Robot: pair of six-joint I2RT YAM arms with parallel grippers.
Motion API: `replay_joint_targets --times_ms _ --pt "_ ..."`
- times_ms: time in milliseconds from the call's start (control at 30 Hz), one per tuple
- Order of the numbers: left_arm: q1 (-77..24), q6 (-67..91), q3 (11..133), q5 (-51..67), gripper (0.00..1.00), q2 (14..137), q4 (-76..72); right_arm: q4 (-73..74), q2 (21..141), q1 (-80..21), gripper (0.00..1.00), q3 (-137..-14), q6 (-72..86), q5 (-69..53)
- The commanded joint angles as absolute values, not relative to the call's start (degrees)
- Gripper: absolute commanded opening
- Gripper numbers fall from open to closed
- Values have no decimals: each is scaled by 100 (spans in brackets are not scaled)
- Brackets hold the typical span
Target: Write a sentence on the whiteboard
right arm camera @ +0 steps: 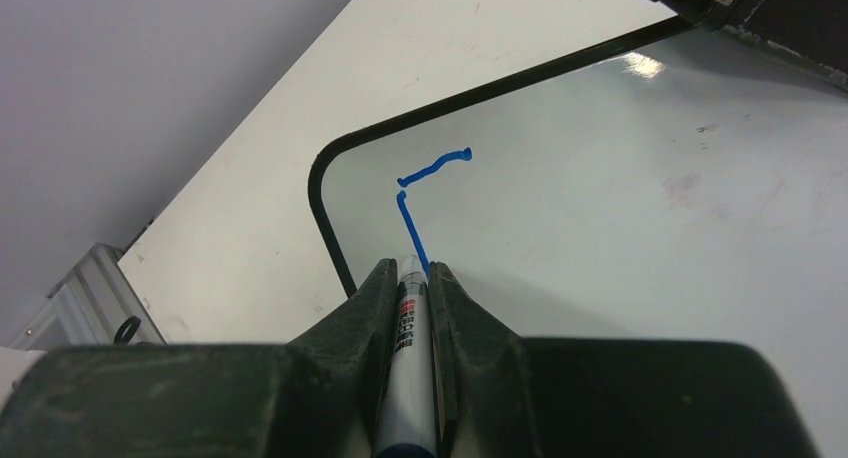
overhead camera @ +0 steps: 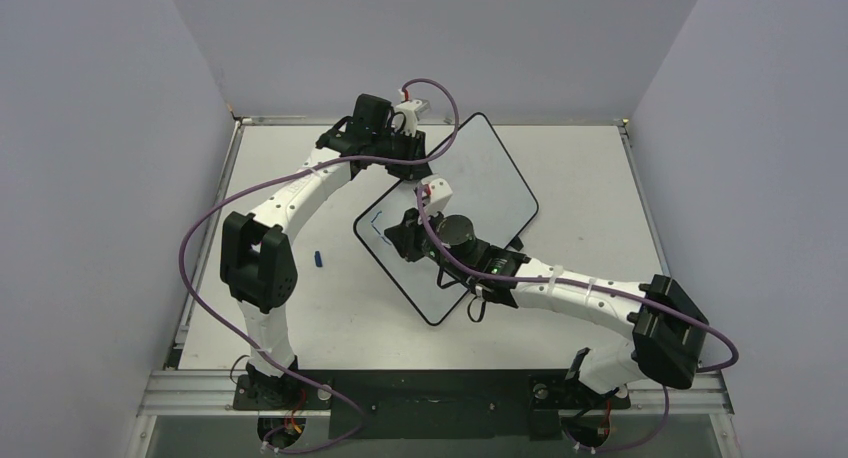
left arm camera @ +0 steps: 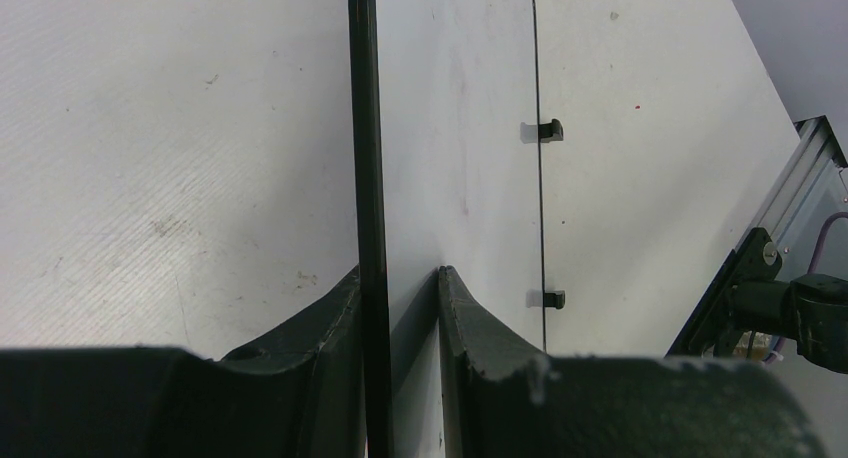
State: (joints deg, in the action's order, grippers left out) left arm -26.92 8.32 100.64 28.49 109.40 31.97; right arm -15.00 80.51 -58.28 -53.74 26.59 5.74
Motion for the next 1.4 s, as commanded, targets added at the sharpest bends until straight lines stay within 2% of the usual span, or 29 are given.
replay_joint_targets --times_ms 0,833,1367 --pt "-2732 398 10194 2444 0 10671 3067 -1591 8132 -5867 0 -5634 2609 605" --pt "-2760 396 10219 2448 0 10698 3068 -1100 8370 -5419 0 -5973 2645 961" --pt "-2784 391 10459 2611 0 10781 3269 -653 6398 -5499 0 -5087 2651 882"
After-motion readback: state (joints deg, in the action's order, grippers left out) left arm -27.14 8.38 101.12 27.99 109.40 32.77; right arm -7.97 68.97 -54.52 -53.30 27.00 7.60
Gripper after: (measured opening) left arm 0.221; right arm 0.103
